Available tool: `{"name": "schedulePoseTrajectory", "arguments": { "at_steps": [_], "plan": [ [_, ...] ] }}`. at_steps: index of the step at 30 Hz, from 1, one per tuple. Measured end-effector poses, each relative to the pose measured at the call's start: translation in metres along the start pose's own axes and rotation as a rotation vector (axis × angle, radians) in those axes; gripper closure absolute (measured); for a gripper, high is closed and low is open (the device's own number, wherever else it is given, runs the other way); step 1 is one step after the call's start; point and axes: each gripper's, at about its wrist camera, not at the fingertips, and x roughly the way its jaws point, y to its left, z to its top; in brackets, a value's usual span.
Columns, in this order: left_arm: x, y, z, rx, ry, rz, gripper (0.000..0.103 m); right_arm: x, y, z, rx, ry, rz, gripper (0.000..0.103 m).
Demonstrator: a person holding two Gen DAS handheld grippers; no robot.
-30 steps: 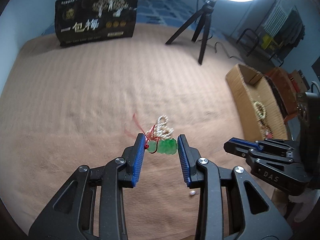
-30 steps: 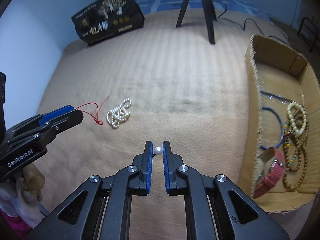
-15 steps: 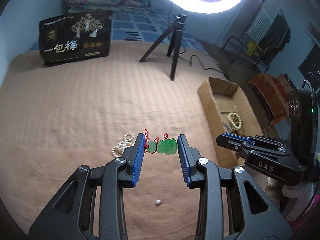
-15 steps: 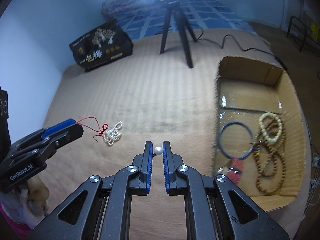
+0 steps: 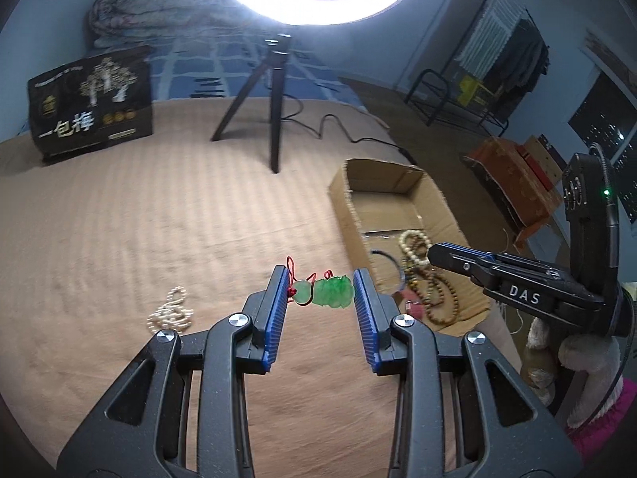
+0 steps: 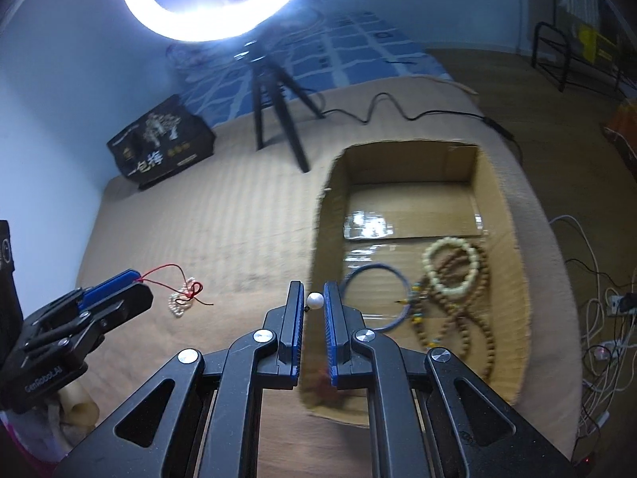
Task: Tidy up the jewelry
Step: 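Lift and carry the jade pendant and pearl earring over the cardboard box with both grippers, then open the left gripper to drop the pendant into the box while the right holds the earring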
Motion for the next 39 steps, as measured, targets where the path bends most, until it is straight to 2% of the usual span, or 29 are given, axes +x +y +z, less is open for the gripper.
{"name": "schedulePoseTrajectory", "arguments": {
  "at_steps": [18,31,39],
  "plan": [
    [0.044,-0.072,0.011,0.061,0.012,-0.084,0.070,-0.008,-0.061,-0.004,0.064,0.005,-0.069,0.095],
    [0.085,-0.085,0.005,0.080,0.074,-0.073,0.070,0.012,-0.087,-0.018,0.098,0.084,-0.084,0.095],
    [0.094,-0.085,-0.001,0.085,0.096,-0.059,0.070,0.016,-0.089,-0.019,0.102,0.101,-0.088,0.095]
  ]
}}
